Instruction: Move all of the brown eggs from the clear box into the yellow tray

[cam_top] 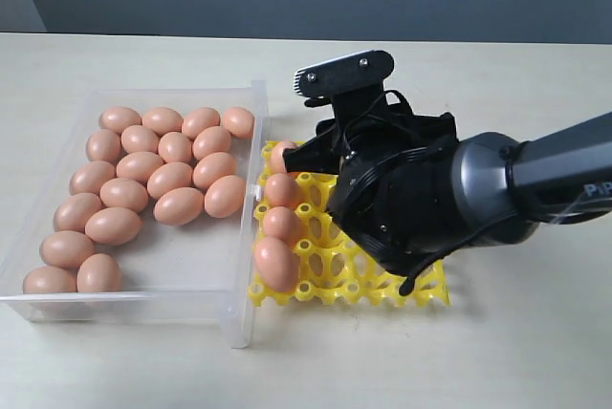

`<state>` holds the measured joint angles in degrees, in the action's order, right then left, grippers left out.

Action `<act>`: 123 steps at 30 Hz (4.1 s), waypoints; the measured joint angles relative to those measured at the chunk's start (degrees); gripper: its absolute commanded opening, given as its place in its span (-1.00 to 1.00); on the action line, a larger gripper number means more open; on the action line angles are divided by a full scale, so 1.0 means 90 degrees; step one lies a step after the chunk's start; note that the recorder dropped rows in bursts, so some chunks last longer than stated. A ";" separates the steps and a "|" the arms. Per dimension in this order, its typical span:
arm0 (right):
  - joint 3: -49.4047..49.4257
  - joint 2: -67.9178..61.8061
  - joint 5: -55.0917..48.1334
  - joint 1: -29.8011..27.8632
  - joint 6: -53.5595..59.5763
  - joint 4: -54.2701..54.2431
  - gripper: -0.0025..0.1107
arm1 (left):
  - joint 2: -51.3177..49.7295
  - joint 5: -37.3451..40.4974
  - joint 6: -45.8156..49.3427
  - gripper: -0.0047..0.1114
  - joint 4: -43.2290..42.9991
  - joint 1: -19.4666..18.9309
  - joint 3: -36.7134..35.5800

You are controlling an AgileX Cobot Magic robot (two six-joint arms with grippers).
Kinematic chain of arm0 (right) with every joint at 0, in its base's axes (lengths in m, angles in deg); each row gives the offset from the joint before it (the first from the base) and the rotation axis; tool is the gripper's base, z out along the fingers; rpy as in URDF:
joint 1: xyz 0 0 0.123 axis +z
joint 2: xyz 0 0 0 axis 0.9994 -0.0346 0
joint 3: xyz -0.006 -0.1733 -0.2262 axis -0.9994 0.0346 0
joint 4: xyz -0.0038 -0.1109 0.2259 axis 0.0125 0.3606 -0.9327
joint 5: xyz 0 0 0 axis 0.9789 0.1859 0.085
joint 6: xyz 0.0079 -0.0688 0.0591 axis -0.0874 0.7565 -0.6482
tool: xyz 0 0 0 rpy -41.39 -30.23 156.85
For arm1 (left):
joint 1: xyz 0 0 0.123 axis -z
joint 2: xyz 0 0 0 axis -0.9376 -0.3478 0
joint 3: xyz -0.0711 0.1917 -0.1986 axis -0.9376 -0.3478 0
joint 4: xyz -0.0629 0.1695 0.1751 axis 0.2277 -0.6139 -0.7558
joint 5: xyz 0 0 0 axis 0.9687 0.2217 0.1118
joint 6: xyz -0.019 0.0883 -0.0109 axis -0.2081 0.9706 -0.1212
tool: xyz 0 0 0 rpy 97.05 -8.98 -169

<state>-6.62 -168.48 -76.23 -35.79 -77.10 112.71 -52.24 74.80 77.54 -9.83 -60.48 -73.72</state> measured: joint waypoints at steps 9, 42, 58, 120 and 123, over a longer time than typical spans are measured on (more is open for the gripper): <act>-0.0168 -0.0489 0.0095 0.0000 0.0000 0.0000 -0.97 | 0.0000 0.0000 0.0000 -0.91 0.0000 0.0000 0.0000; -0.0859 -0.1155 0.0454 0.0000 0.0119 0.0024 -0.02 | 0.0000 0.0000 0.0000 -0.91 0.0000 0.0000 0.0000; -0.0889 -0.0764 -0.0689 0.0000 0.1455 -0.1122 -0.02 | 0.0000 0.0000 0.0000 -0.91 0.0000 0.0000 0.0000; -0.0104 -0.0330 0.1470 -0.0922 0.6405 -0.4429 -0.93 | 0.0000 0.0000 0.0000 -0.91 0.0000 0.0000 0.0000; -0.0067 -0.0182 0.1429 -0.0922 0.6386 -0.4547 -0.93 | 0.0000 0.0000 0.0000 -0.91 0.0000 0.0000 0.0000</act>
<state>-7.23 -170.12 -63.38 -44.08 -19.62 71.79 -52.24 74.80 77.54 -9.83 -60.48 -73.72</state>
